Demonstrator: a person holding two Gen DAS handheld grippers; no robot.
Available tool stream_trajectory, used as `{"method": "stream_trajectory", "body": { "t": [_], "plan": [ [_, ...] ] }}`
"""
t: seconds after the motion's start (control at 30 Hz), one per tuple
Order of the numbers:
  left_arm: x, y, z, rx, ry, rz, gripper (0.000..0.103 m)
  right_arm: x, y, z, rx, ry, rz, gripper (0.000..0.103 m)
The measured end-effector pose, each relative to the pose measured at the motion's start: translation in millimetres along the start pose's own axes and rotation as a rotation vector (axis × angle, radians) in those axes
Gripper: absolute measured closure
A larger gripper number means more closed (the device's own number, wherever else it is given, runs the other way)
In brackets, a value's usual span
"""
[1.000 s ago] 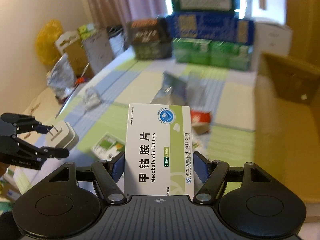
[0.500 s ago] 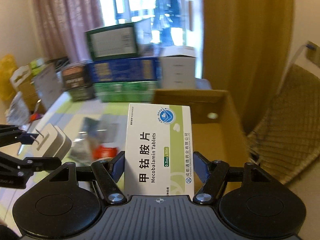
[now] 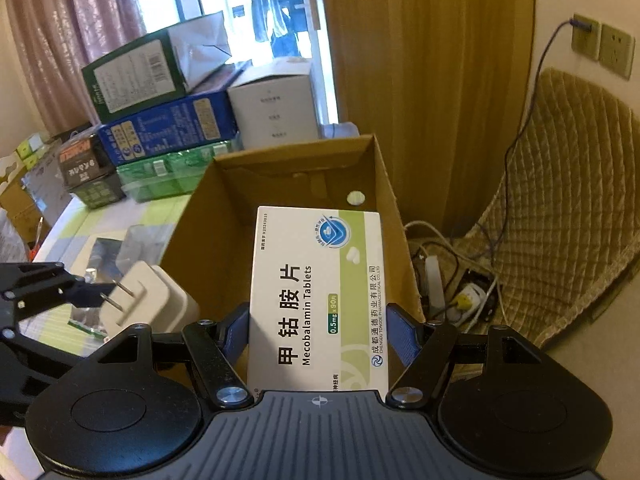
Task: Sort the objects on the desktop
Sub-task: 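Carry the plug adapter and medicine box over the cardboard box with both tools, then open both tools to drop the adapter and medicine box into the cardboard box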
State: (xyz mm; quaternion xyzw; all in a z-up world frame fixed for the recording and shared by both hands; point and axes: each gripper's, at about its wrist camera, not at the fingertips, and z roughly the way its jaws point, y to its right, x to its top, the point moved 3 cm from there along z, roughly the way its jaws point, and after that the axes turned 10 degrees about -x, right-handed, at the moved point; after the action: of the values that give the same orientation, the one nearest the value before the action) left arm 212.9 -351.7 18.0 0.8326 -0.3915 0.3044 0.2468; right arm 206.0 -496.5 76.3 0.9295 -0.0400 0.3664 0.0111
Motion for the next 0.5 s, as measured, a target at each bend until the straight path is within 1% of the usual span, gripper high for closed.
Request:
{"method": "stream_trajectory", "body": {
  "t": [0.13, 0.3, 0.5],
  "plan": [
    [-1.3, 4.0, 13.8, -0.011, -0.010, 0.024, 0.043, -3.1, 8.4, 10.0, 0.002, -0.013, 0.015, 0.035],
    [1.2, 7.6, 21.8, -0.017, -0.007, 0.045, 0.045, -6.4, 8.6, 17.0, 0.007, -0.022, 0.020, 0.035],
    [1.4, 4.1, 2.6, 0.000, 0.033, 0.053, 0.044, -10.1, 3.6, 21.9, 0.013, -0.037, 0.011, 0.035]
  ]
}}
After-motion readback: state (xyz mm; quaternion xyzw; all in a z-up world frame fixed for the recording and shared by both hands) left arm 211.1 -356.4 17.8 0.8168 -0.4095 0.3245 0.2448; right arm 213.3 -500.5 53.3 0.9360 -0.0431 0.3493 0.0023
